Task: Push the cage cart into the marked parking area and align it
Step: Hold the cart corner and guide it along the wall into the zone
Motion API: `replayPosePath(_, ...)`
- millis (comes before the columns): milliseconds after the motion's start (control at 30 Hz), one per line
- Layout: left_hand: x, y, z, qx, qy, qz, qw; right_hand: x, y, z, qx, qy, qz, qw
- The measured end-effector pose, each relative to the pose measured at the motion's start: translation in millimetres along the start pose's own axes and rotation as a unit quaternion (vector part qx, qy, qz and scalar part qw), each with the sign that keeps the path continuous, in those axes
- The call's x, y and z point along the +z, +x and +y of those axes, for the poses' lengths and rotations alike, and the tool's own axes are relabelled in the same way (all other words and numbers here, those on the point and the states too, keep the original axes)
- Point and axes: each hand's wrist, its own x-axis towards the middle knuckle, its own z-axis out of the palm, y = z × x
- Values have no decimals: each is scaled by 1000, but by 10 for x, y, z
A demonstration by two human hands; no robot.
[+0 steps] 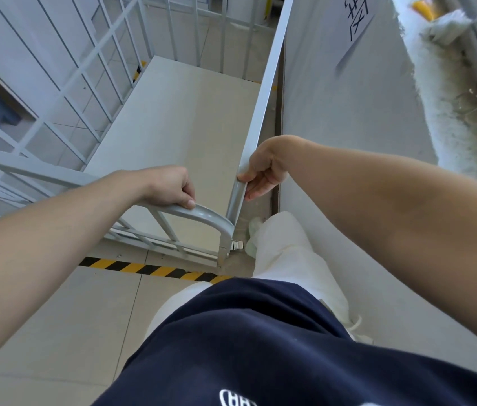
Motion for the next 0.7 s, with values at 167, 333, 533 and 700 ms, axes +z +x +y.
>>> replayPosePath(167,-36,24,-2,2,-19,-18,1000,-41,21,-19,3,-17,-12,1000)
replayPosePath(333,-60,55,-41,0,-36,-53,998,-121,54,-67,28,-31,-71,997)
replayPosePath(533,-78,73,-86,-20,-31,-90,995,-176,153,-118,67,-53,-142,986)
replayPosePath(700,-101,95,-112,-41,-37,-100,993,-234,240,-152,86,-32,-177,980)
